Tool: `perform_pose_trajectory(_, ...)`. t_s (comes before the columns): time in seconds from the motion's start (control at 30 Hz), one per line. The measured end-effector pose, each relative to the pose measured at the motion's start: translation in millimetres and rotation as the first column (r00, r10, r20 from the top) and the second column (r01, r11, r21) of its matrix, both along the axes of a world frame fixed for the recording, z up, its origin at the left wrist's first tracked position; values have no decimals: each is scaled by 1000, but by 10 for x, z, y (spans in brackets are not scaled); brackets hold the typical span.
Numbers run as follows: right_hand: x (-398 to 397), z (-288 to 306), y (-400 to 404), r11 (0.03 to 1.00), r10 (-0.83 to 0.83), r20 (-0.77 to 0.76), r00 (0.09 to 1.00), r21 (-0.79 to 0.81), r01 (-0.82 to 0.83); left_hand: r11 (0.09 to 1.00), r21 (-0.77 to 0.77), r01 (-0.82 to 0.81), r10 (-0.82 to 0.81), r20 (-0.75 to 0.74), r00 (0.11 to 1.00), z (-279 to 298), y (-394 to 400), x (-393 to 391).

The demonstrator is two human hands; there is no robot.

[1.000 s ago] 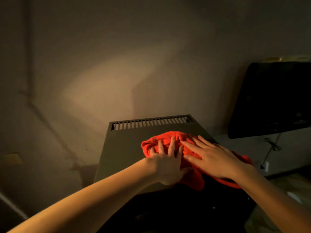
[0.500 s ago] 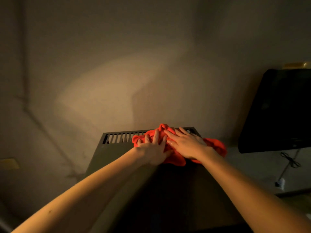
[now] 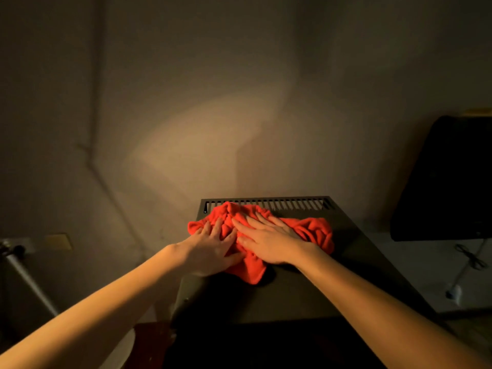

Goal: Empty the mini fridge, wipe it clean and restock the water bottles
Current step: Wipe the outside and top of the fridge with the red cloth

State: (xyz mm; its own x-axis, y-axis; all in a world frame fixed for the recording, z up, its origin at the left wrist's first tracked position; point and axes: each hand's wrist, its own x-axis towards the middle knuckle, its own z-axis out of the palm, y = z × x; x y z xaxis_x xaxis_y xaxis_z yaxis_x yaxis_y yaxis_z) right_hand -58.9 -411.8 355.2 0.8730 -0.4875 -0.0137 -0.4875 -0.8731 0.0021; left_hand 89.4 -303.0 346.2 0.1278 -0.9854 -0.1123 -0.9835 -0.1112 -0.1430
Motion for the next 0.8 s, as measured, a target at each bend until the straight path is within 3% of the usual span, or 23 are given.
perform_pose_trajectory(0.2,-426,-25,618,999,23,6,1000,-44,-23,983,179,-37,40,-16,999,210,589,-383)
perform_pose_trajectory(0.43,-1451,38,870,994,-105,-1,994,-35,105,967,209,149,-143,-44,989,252,583,-1173)
perform_pose_trajectory(0.6,-1866,58,429,975,-220,-14,975,27,220,971,168,170,-158,-82,984,175,76,-1596)
perform_pose_trajectory(0.8,-1772,-64,-582,947,-302,2,953,117,300,996,76,52,-49,-40,998,30,-748,-1769)
